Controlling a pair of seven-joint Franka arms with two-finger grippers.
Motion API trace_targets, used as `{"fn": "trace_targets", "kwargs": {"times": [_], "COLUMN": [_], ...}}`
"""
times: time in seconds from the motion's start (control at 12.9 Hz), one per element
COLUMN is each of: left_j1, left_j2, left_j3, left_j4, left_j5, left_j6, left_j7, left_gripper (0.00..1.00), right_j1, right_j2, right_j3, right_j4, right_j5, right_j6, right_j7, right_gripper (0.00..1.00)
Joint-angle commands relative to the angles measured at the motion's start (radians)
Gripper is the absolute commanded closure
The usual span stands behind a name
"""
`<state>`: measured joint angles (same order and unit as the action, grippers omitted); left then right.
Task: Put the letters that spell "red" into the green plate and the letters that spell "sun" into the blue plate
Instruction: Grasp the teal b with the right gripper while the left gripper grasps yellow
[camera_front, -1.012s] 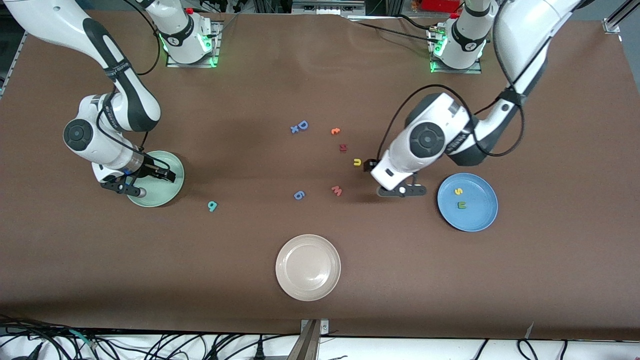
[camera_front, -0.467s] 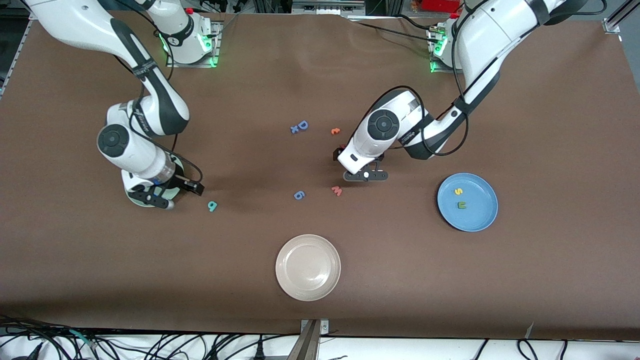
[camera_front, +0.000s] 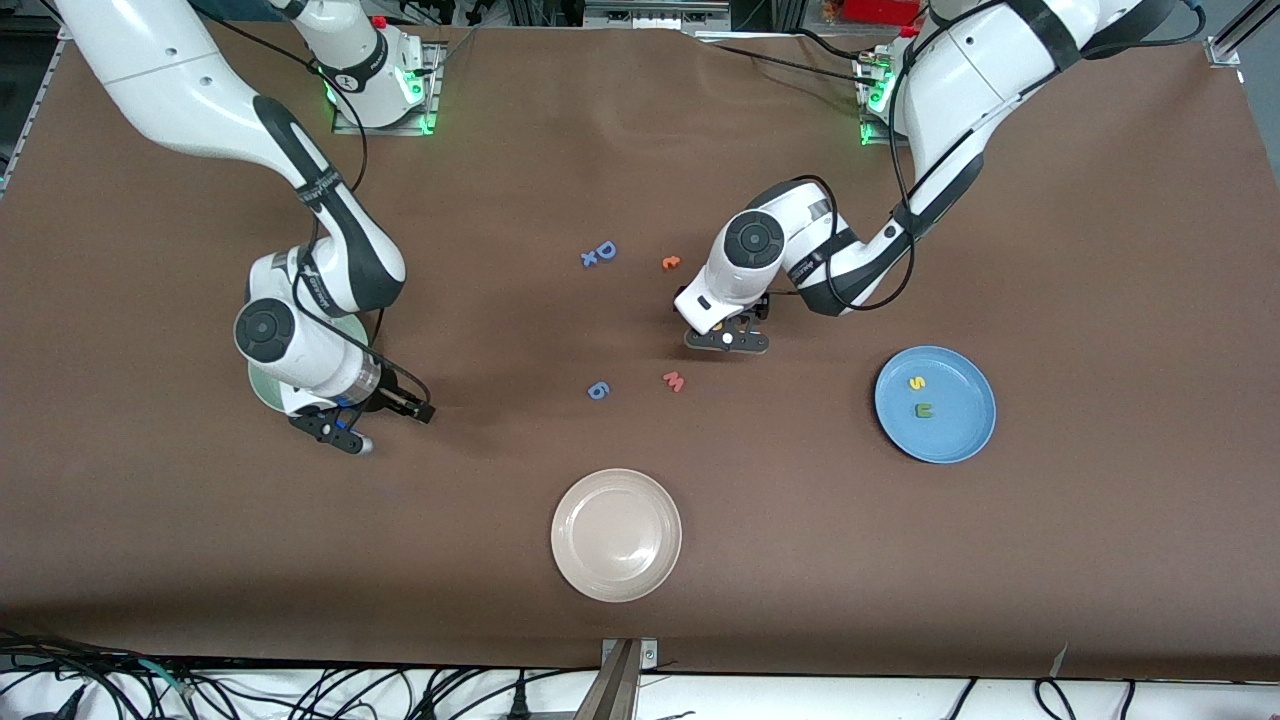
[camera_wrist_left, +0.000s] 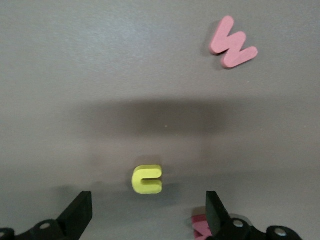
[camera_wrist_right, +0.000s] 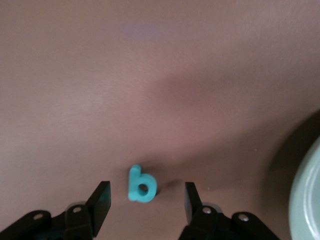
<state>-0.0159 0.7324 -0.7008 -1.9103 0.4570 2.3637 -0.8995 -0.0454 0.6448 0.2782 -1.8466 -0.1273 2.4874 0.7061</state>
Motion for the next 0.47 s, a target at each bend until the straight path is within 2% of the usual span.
{"fn": "trace_targets", "kwargs": {"times": [0.0, 0.23, 0.31, 0.39], "left_j1": [-0.021, -0.050, -0.050, -0.052], "left_j2": [0.012, 0.021, 0.021, 0.019], "left_j3": [0.012, 0.052, 0.052, 0.052], "left_j4": [-0.003, -0.001, 0.001, 0.001], "left_j5": [0.038, 0.109, 0.109, 0.109], "left_j6": [0.023, 0.042, 0.042, 0.042], "left_j7": [-0.042, -0.070, -0.070, -0.067], "left_gripper": [0.00, 0.02, 0.08, 0.20], "right_j1": [0.036, 0.059, 0.062, 0.065], "right_j2": [0.038, 0.045, 0.050, 0.053], "right_j3": [-0.037, -0.053, -0.053, -0.053], "right_j4": [0.037, 0.044, 0.047, 0.052], "right_j5": [-0.011, -0.006, -0.006, -0.006], "right_j6": [-0.015, -0.015, -0.013, -0.015], "right_j7": [0.026, 0.026, 0.038, 0.047], "right_gripper": [0.32, 0.33, 0.33, 0.35]}}
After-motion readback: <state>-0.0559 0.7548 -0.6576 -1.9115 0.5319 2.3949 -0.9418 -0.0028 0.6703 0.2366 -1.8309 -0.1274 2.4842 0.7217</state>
